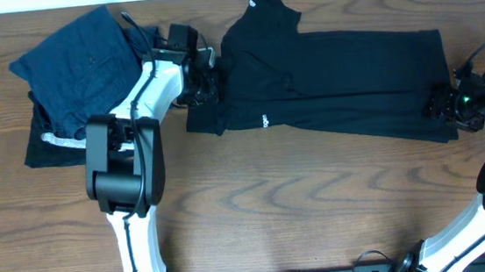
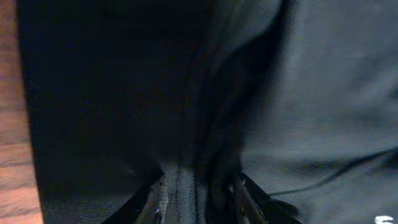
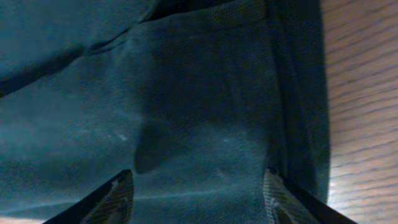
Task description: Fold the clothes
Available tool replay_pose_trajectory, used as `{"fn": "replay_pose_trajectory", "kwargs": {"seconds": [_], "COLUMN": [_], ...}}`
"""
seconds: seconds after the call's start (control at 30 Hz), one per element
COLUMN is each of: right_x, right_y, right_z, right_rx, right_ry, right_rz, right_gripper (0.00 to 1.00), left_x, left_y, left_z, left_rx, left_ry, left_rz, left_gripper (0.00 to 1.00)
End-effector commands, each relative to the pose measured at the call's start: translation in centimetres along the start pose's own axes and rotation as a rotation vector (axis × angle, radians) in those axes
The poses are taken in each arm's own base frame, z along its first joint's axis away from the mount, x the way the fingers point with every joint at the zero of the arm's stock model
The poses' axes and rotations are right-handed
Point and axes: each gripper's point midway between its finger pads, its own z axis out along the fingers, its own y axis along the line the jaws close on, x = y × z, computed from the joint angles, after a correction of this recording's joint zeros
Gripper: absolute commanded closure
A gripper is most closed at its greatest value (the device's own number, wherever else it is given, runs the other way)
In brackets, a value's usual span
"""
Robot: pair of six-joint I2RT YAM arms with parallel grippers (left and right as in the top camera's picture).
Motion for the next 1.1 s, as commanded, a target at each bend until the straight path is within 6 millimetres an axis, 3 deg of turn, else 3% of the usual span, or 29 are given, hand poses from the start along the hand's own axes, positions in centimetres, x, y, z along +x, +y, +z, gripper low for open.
{"fn": "replay_pose_trajectory", "kwargs": {"seconds": [0.0,0.1,0.27,0.5,0.8,1.07], "right_x": [-1.5,-1.7,-1.3,-1.3,-1.1,-1.0], "right_y": [1.0,1.4,1.5,1.5,1.9,1.8], "right_z": [-3.0,-3.9,-3.8,-3.8,-3.4,-3.3], "right_rx": [-0.024,-0.029,-0.031,-0.031,-0.032,-0.028], "right_ry": [-0.085,-0.105,-0.093,-0.094,-0.089,-0.085], "right_rz": [-0.012,-0.019,-0.015,-0.016,-0.027,-0.026], "right_gripper": [0.33,0.33,0.33,0.33,0.34,0.31], "left_x": [0.4,0.6,1.9,6.4,13.2,16.3], "left_y": [0.9,1.1,1.8,2.9,3.0,3.3], "left_z": [0.5,1.0,2.7,4.8,1.9,-0.1], "left_rx": [-0.045,-0.047,-0.059,-0.092,-0.161,-0.278], "left_ry": [0.012,0.024,0.077,0.256,0.549,0.686], "left_rz": [-0.017,-0.056,-0.127,-0.248,-0.330,-0.297], "left_gripper": [0.62,0.62,0.63,0.62,0.62,0.64]}}
